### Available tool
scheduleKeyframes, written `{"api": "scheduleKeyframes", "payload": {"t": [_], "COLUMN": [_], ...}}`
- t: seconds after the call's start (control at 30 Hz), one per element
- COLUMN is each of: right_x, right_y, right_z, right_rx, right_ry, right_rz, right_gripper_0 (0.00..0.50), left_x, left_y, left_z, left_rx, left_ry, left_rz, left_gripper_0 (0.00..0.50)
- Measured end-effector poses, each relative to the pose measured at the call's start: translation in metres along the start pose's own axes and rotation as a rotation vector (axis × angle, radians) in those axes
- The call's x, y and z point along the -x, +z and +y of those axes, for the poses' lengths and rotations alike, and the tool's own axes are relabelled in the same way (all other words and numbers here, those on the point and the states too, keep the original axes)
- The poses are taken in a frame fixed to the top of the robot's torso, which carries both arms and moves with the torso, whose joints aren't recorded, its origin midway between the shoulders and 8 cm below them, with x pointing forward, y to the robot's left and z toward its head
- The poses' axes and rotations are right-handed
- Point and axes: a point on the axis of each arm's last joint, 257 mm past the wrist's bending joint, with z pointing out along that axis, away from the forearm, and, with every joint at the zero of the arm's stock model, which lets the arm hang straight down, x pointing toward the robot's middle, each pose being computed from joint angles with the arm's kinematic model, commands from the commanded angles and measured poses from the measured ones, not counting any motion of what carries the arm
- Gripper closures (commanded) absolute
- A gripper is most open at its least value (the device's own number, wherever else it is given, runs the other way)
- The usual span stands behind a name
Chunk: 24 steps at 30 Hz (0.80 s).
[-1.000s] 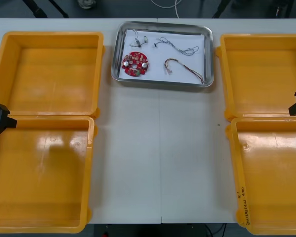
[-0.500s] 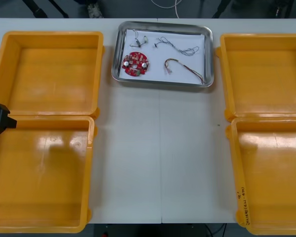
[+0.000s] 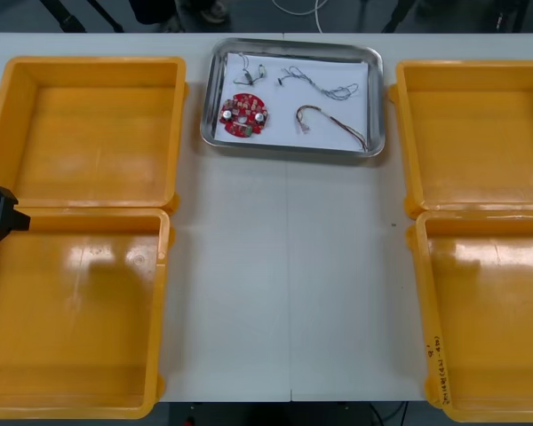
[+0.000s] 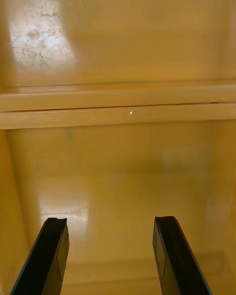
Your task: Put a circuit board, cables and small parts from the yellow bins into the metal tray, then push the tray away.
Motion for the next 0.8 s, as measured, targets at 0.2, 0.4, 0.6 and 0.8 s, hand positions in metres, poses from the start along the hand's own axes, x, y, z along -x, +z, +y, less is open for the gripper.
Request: {"api": "scheduleKeyframes", "payload": {"t": [0.2, 0.4, 0.6, 0.8], "right_x": [-0.001, -0.003, -0.007, -0.011], "right_y": [-0.002, -0.002, -0.002, -0.002], "right_z": [-0.007, -0.005, 0.003, 0.004], "right_rx": [-0.021, -0.009, 0.021, 0.028], "right_ry": [-0.061, -0.062, -0.060, -0.060], "right_rz": [0.004, 0.010, 0.027, 0.042], "right_gripper_0": [0.000, 0.000, 0.000, 0.000], "left_x": [0.000, 0.000, 0.000, 0.000], "left_y": [0.000, 0.000, 0.000, 0.000], "left_z": [0.000, 0.000, 0.000, 0.000], "left_rx": [0.000, 0.000, 0.000, 0.000], "left_ry": [0.000, 0.000, 0.000, 0.000], "left_rz": [0.000, 0.000, 0.000, 0.000], "left_gripper_0": [0.000, 0.000, 0.000, 0.000]}}
